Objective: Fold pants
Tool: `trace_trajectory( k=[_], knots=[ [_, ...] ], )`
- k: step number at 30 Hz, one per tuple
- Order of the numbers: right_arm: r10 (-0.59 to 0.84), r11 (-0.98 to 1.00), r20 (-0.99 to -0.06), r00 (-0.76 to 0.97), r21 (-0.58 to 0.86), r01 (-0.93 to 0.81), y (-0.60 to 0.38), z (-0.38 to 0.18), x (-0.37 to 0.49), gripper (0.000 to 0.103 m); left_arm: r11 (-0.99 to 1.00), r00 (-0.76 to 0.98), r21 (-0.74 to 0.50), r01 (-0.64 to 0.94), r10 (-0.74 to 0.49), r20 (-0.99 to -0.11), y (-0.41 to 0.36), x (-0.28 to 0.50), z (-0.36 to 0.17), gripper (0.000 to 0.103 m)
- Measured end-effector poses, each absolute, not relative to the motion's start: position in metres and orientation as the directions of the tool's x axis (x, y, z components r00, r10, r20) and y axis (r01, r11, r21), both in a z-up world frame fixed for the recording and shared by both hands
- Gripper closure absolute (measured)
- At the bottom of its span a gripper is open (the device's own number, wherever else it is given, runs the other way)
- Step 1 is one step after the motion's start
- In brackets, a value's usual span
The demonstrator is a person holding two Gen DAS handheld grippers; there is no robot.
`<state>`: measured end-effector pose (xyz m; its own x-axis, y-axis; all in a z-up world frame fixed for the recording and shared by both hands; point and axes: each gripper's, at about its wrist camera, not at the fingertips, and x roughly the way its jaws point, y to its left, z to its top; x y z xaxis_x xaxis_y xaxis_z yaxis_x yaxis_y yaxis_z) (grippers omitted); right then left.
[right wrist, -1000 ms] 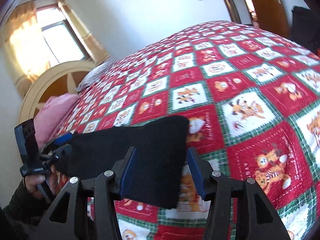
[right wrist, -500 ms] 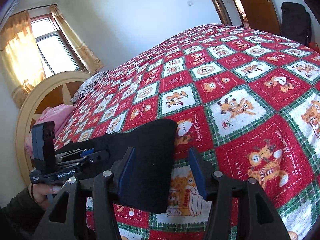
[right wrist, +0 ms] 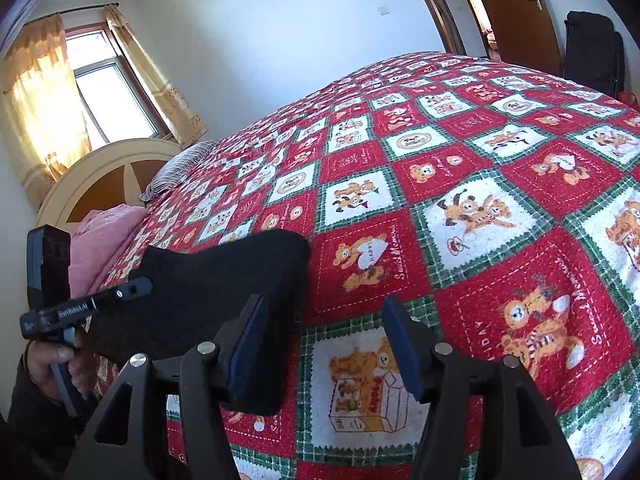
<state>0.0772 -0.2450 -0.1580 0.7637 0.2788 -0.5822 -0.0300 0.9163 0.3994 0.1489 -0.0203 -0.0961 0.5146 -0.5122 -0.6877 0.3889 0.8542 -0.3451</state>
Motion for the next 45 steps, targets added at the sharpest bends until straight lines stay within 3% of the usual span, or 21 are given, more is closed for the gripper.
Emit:
trace_trajectory(
  k=[11, 23, 29, 35, 40, 45],
  knots=[
    [0.35, 0.911, -0.569, 0.744, 0.392, -0.128, -0.226, -0.157, 0.076, 0.041, 0.897, 0.485, -0.367, 0.245, -0.442, -0.755, 0.029, 0.159, -0.141, 0.091],
    [0.484, 0.875, -0.596, 0.641, 0.301, -0.38, -0.166, -0.161, 0.064, 0.041, 0.885, 0.534, -0.401, 0.237, -0.463, -0.707, 0.044, 0.154, -0.147, 0.09],
    [0.509, 0.859, -0.597, 0.62, 0.318, -0.401, -0.161, -0.164, 0.065, 0.04, 0.897, 0.554, -0.371, 0.241, -0.441, -0.706, 0.041, 0.15, -0.151, 0.082],
    [0.564, 0.825, -0.537, 0.627, 0.345, -0.447, -0.156, -0.15, 0.065, 0.036, 0.924, 0.589, -0.305, 0.233, -0.383, -0.711, 0.042, 0.143, -0.148, 0.058],
    [0.494, 0.861, -0.7, 0.515, 0.31, -0.404, -0.138, -0.184, 0.086, 0.031, 0.921, 0.601, -0.304, 0.242, -0.388, -0.698, 0.045, 0.142, -0.153, 0.055],
    [0.506, 0.853, -0.666, 0.547, 0.292, -0.433, -0.135, -0.159, 0.083, 0.031, 0.921, 0.611, -0.313, 0.23, -0.387, -0.691, 0.047, 0.139, -0.149, 0.055]
  ],
)
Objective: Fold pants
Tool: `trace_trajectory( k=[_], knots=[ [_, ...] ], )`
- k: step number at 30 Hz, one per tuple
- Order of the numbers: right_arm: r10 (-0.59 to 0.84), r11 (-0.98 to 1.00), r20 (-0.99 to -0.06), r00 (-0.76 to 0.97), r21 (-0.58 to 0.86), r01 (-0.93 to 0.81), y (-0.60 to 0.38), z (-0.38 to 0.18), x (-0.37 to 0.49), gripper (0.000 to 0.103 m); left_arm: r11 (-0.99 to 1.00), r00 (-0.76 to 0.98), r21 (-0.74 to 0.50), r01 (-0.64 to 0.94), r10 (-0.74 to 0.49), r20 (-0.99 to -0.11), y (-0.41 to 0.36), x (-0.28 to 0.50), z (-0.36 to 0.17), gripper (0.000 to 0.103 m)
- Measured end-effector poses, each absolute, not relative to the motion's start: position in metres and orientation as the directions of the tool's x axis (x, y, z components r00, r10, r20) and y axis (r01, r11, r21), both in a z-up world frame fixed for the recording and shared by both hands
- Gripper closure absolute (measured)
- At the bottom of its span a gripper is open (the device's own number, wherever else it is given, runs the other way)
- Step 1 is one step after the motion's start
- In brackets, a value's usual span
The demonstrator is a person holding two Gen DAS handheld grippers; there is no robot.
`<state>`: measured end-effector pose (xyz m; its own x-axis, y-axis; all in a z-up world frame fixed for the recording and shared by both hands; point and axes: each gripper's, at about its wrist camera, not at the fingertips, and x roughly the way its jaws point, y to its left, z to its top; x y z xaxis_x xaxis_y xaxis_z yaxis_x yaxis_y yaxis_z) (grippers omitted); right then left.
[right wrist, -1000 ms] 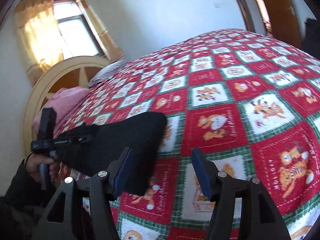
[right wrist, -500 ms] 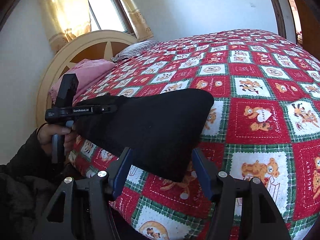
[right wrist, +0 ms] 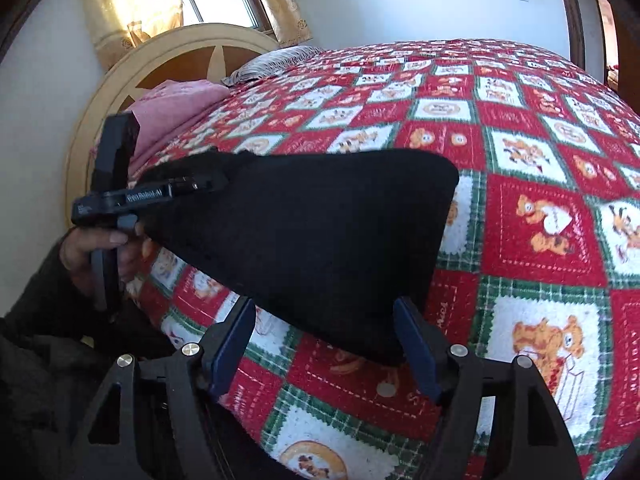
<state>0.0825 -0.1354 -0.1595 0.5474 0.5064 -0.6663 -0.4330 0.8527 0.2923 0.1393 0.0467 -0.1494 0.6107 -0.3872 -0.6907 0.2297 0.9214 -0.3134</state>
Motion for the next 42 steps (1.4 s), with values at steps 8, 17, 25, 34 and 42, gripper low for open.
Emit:
trace_trajectory(
  k=[8, 17, 25, 34, 42],
  knots=[
    [0.454, 0.885, -0.696, 0.556, 0.282, -0.37, -0.132, -0.155, 0.152, 0.03, 0.93, 0.618, -0.279, 0.24, -0.368, -0.694, 0.044, 0.134, -0.15, 0.04],
    [0.453, 0.892, -0.698, 0.555, 0.355, -0.281, -0.143, -0.157, 0.166, 0.03, 0.944, 0.634, -0.239, 0.225, -0.328, -0.7, 0.045, 0.129, -0.147, 0.028],
    [0.583, 0.784, -0.694, 0.423, 0.343, -0.518, -0.072, -0.17, 0.127, 0.03, 0.948, 0.63, -0.24, 0.21, -0.319, -0.708, 0.051, 0.129, -0.152, 0.026],
    [0.543, 0.785, -0.73, 0.416, 0.265, -0.56, -0.056, -0.18, 0.114, 0.03, 0.948, 0.631, -0.239, 0.211, -0.318, -0.708, 0.053, 0.128, -0.152, 0.025],
    [0.605, 0.742, -0.668, 0.434, 0.276, -0.61, -0.035, -0.157, 0.12, 0.03, 0.953, 0.638, -0.23, 0.197, -0.303, -0.708, 0.059, 0.125, -0.148, 0.024]
  ],
)
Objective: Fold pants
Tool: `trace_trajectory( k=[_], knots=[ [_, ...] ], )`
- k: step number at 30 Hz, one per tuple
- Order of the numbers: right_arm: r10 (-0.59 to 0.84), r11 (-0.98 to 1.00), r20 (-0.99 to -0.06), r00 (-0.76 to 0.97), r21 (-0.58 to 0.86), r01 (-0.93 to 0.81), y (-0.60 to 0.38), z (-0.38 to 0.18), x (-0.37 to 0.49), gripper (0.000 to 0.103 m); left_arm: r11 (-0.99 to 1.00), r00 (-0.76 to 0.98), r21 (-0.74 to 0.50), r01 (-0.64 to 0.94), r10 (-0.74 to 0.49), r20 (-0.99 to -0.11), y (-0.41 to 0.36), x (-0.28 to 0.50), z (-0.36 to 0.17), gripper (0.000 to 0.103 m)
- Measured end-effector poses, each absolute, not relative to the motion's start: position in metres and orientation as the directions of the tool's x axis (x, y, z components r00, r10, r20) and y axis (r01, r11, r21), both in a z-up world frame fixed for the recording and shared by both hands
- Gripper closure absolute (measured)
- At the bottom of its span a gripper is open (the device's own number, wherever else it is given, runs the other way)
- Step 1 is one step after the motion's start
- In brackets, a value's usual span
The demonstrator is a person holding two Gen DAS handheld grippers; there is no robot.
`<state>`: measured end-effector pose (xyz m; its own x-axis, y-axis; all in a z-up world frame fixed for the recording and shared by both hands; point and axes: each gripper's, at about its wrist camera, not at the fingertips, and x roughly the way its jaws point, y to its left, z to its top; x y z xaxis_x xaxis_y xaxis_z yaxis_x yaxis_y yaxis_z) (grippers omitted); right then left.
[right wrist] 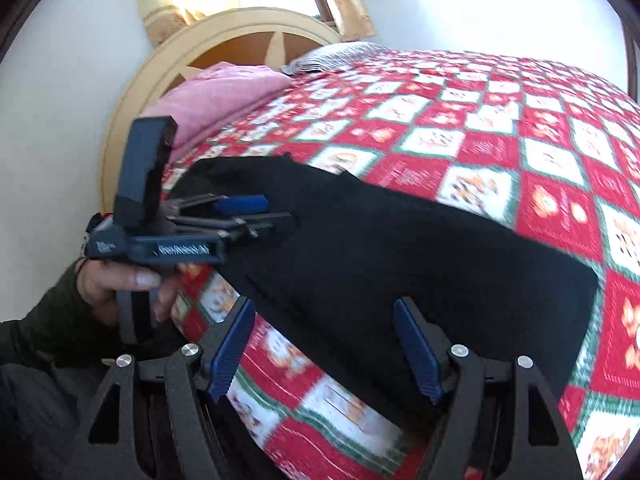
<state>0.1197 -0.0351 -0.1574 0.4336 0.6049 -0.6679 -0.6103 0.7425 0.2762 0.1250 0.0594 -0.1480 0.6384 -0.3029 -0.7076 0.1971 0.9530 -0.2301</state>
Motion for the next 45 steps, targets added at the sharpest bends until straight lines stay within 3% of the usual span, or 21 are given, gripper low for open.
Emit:
trace_trajectory(
  k=[14, 18, 27, 30, 36, 40, 45],
  knots=[
    [0.62, 0.695, -0.703, 0.349, 0.287, -0.659, 0.01, -0.186, 0.129, 0.03, 0.976, 0.662, -0.178, 0.124, -0.215, -0.718, 0.097, 0.128, -0.142, 0.021],
    [0.621, 0.701, -0.695, 0.362, 0.286, -0.653, 0.003, -0.181, 0.123, 0.03, 0.992, 0.701, -0.085, 0.094, -0.127, -0.701, 0.128, 0.126, -0.127, 0.021],
    [0.616, 0.759, -0.595, 0.516, 0.274, -0.59, -0.028, -0.138, 0.115, 0.03, 0.979, 0.682, -0.003, -0.204, 0.14, -0.718, 0.28, 0.11, -0.144, 0.021],
    [0.614, 0.765, -0.58, 0.536, 0.268, -0.586, -0.031, -0.129, 0.112, 0.03, 0.966, 0.668, -0.057, -0.252, 0.13, -0.733, 0.313, 0.102, -0.159, 0.021],
    [0.594, 0.78, -0.589, 0.548, 0.257, -0.57, -0.037, -0.129, 0.104, 0.029, 0.935, 0.707, -0.271, -0.23, -0.031, -0.706, 0.329, 0.094, -0.177, 0.029],
    [0.577, 0.796, -0.608, 0.545, 0.27, -0.542, -0.042, -0.141, 0.103, 0.029, 0.932, 0.729, -0.296, -0.207, -0.055, -0.683, 0.33, 0.093, -0.179, 0.032],
    [0.565, 0.811, -0.618, 0.546, 0.294, -0.506, -0.049, -0.15, 0.105, 0.029, 0.928, 0.725, -0.299, -0.221, -0.049, -0.687, 0.327, 0.086, -0.173, 0.046]
  ],
)
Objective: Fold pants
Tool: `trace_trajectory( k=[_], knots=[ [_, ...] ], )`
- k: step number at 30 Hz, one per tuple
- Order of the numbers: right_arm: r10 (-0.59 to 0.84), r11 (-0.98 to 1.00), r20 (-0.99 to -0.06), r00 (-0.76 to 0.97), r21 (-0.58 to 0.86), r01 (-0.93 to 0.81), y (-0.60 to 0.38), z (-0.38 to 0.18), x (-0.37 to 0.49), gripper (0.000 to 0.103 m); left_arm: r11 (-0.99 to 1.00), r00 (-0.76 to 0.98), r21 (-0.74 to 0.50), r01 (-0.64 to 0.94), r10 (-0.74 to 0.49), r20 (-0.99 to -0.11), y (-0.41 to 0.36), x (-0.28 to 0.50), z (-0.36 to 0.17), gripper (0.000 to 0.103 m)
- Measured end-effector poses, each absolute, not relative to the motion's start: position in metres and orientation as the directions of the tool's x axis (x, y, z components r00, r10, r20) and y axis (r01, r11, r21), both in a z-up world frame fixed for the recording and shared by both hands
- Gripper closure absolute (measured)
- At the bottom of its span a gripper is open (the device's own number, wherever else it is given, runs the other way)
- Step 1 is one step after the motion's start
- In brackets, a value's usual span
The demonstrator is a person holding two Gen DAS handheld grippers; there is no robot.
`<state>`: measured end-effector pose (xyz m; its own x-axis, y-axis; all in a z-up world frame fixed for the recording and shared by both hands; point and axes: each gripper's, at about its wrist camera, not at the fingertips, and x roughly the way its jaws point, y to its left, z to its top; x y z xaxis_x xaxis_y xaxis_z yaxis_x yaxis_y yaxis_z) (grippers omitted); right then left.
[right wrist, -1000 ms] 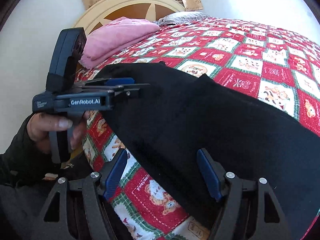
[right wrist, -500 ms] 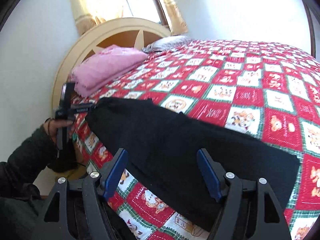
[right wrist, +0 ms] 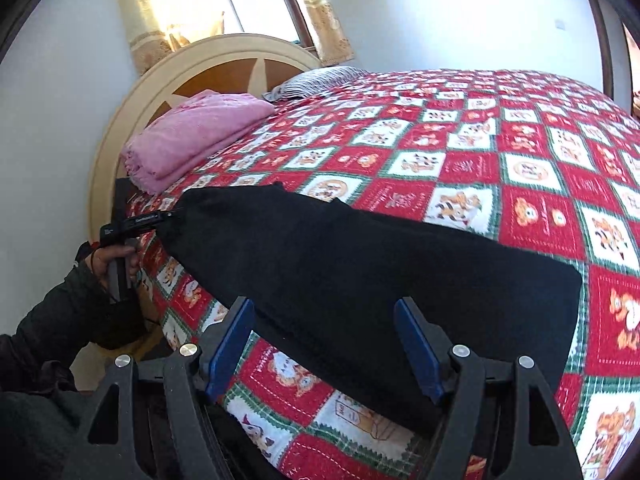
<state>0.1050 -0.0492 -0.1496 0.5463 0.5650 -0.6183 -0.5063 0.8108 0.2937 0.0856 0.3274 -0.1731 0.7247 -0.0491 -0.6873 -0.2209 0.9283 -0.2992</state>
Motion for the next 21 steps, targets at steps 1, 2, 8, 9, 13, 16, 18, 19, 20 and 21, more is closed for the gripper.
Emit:
trace_trajectory(
  k=[1, 2, 8, 9, 13, 16, 18, 19, 20, 21],
  knots=[
    [0.564, 0.813, -0.619, 0.547, 0.298, -0.5, -0.05, -0.15, 0.105, 0.029, 0.935, 0.729, -0.283, -0.216, -0.039, -0.683, 0.323, 0.083, -0.171, 0.046],
    [0.563, 0.815, -0.618, 0.548, 0.303, -0.495, -0.051, -0.151, 0.106, 0.029, 0.94, 0.732, -0.267, -0.211, -0.029, -0.681, 0.32, 0.082, -0.17, 0.046],
    [0.558, 0.82, -0.628, 0.542, 0.316, -0.478, -0.051, -0.156, 0.109, 0.029, 0.938, 0.716, -0.267, -0.221, -0.03, -0.697, 0.325, 0.088, -0.182, 0.043],
    [0.557, 0.82, -0.629, 0.543, 0.314, -0.478, -0.051, -0.157, 0.108, 0.029, 0.938, 0.717, -0.273, -0.212, -0.04, -0.696, 0.326, 0.089, -0.183, 0.042],
    [0.553, 0.823, -0.63, 0.545, 0.313, -0.473, -0.051, -0.159, 0.107, 0.029, 0.936, 0.716, -0.299, -0.187, -0.079, -0.694, 0.329, 0.087, -0.179, 0.054],
    [0.556, 0.823, -0.625, 0.548, 0.318, -0.472, -0.052, -0.158, 0.107, 0.029, 0.94, 0.72, -0.286, -0.184, -0.069, -0.691, 0.328, 0.085, -0.178, 0.055],
    [0.554, 0.824, -0.629, 0.546, 0.318, -0.47, -0.051, -0.159, 0.108, 0.029, 0.94, 0.73, -0.279, -0.198, -0.048, -0.682, 0.329, 0.087, -0.182, 0.045],
    [0.551, 0.825, -0.631, 0.545, 0.316, -0.468, -0.051, -0.16, 0.108, 0.029, 0.939, 0.733, -0.283, -0.196, -0.052, -0.678, 0.328, 0.088, -0.184, 0.043],
    [0.55, 0.826, -0.633, 0.545, 0.315, -0.468, -0.051, -0.16, 0.108, 0.029, 0.94, 0.736, -0.279, -0.196, -0.047, -0.676, 0.326, 0.088, -0.184, 0.043],
    [0.547, 0.828, -0.635, 0.545, 0.312, -0.466, -0.051, -0.161, 0.108, 0.029, 0.943, 0.736, -0.271, -0.194, -0.043, -0.676, 0.324, 0.089, -0.184, 0.044]
  ],
)
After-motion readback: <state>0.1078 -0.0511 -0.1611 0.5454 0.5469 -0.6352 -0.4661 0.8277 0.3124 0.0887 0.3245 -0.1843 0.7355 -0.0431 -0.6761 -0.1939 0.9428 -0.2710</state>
